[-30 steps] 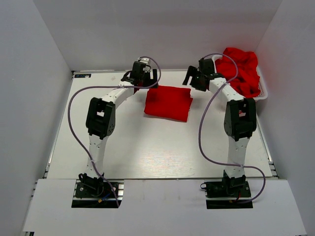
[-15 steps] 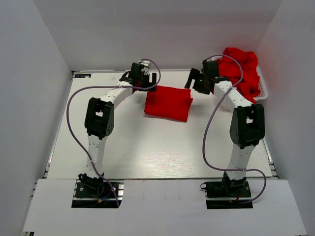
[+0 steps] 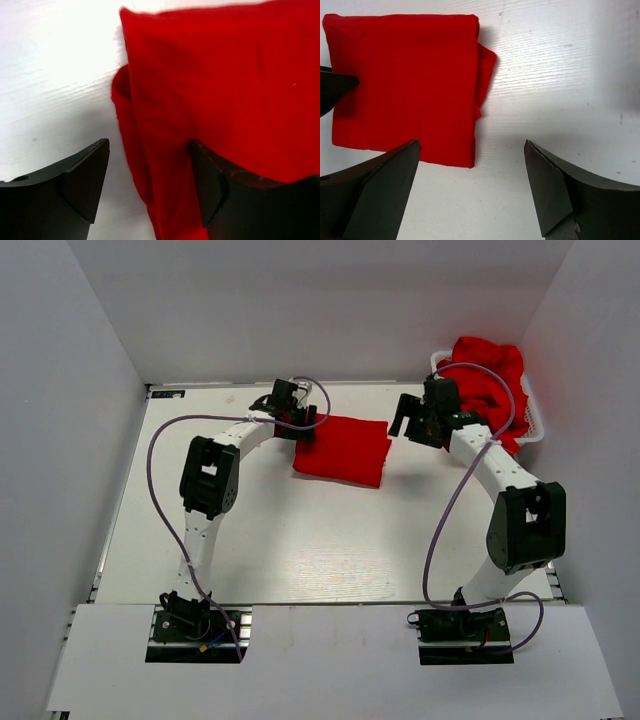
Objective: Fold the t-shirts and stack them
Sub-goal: Put the neatly folded tshirt into the corner of the board with the left arm
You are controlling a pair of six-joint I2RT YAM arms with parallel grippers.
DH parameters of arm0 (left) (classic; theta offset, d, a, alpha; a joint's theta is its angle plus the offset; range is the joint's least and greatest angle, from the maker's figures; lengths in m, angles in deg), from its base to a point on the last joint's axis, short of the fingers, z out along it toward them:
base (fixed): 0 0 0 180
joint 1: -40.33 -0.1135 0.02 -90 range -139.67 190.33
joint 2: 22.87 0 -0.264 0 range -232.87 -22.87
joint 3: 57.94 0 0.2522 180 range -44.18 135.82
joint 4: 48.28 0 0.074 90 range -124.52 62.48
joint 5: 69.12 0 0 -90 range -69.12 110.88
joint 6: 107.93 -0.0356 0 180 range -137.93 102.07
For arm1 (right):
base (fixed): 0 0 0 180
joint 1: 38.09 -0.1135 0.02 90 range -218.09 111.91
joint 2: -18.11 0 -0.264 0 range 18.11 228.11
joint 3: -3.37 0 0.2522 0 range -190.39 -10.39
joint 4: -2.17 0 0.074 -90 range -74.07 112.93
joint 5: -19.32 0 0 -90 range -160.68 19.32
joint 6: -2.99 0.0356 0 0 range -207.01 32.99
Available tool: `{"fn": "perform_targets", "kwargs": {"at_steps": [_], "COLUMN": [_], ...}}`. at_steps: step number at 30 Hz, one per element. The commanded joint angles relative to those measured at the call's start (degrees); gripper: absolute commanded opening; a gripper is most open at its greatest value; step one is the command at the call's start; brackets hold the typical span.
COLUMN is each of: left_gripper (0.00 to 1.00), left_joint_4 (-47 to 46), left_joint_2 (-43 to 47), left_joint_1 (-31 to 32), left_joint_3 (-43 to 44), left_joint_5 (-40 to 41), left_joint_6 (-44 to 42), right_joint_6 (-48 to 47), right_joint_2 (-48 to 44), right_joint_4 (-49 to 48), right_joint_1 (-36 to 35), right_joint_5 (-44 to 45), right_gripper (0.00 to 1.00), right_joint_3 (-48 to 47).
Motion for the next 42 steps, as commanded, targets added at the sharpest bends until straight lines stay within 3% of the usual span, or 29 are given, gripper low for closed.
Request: {"fn": "perform_targets", "kwargs": {"at_steps": [1,5,7,11,12,22,27,35,42], "left_gripper": [0.74,0.6,0.47,0.03,0.0,0.0,0.0,0.0,0.0], "left_joint_4": [0.7,3.7,3.7,5.6,6.1,13.9,16.7,17.2,17.7], "left_joint_2": [-2.0,-3.9,-4.5,-5.1,-4.0,5.3,7.6,3.1,-2.9], "left_joint_1": [0.8,0.8,0.8,1.3,1.3,-3.8,-7.3,-15.6,-21.7], "left_joint_3": [-0.4,0.9,0.9,0.9,0.9,1.5,2.2,8.4,19.9], "left_joint_5": [-2.7,-3.3,-2.7,0.7,1.7,20.4,21.7,27.7,30.2], "left_joint_6": [-1.1,-1.1,-1.1,-1.1,-1.1,-2.0,-5.4,-10.0,-14.4], "right_joint_6": [-1.2,-1.3,-1.1,-0.5,-0.5,-1.1,-1.1,-1.8,-2.0], "right_joint_2": [-2.6,-3.3,-3.8,-5.4,-7.0,-16.1,-16.5,-14.9,-13.7], "right_joint_4": [1.3,2.9,3.6,4.7,4.8,4.6,5.7,6.1,7.6], "right_joint_1": [0.3,0.4,0.2,0.4,0.3,0.6,0.9,0.8,1.0], "right_joint_5": [3.6,5.4,6.3,8.8,9.9,15.4,15.9,17.9,21.7], "right_gripper": [0.9,0.9,0.9,0.9,0.9,0.9,0.9,0.9,0.9], "right_joint_3": [1.4,3.1,3.5,5.1,5.3,9.6,9.1,6.4,2.0]}}
